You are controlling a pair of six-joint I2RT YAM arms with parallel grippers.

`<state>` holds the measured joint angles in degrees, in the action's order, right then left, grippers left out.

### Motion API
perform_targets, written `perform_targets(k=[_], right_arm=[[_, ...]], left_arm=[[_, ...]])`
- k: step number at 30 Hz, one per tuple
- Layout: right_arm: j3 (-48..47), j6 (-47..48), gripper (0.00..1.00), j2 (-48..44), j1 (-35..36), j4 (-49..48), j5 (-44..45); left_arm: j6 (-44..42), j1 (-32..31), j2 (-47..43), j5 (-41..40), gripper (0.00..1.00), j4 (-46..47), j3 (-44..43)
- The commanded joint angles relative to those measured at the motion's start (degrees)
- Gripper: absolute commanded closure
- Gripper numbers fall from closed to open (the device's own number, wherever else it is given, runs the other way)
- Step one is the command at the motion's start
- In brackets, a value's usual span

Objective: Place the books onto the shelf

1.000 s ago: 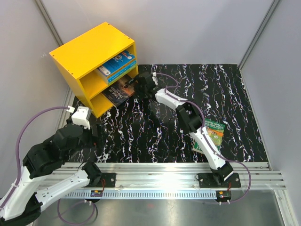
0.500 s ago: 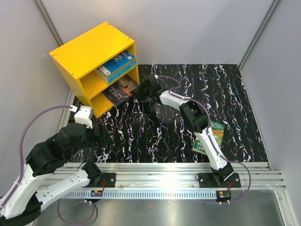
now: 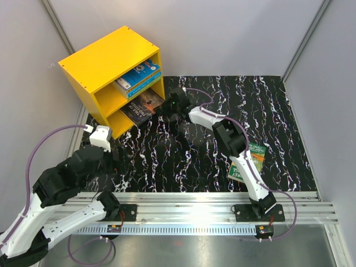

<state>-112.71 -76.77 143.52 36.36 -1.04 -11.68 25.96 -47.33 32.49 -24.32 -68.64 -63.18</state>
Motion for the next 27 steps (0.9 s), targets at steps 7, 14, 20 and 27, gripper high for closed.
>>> perform_targets(k=[7,14,20,27], right_arm=[[3.98,0.48,0.92,-3.69,0.12,-4.85,-1.06],[5.39,0.75,0.77,-3.52,0.20,-5.64,-1.24],[3.73,0.57,0.77,-2.37,0.12,-5.64,-1.24],[-2.60,0.05,0.78,1.40,0.12,-3.36,-1.41]], left_arm=[[-0.55,0.13,0.56,0.06,0.01,3.51,1.04],[-0.82,0.22,0.91,0.06,0.01,4.04,1.04],[-0.91,0.13,0.73,0.06,0.01,3.95,1.04],[-1.08,0.13,0.82,-0.03,0.01,3.95,1.04]])
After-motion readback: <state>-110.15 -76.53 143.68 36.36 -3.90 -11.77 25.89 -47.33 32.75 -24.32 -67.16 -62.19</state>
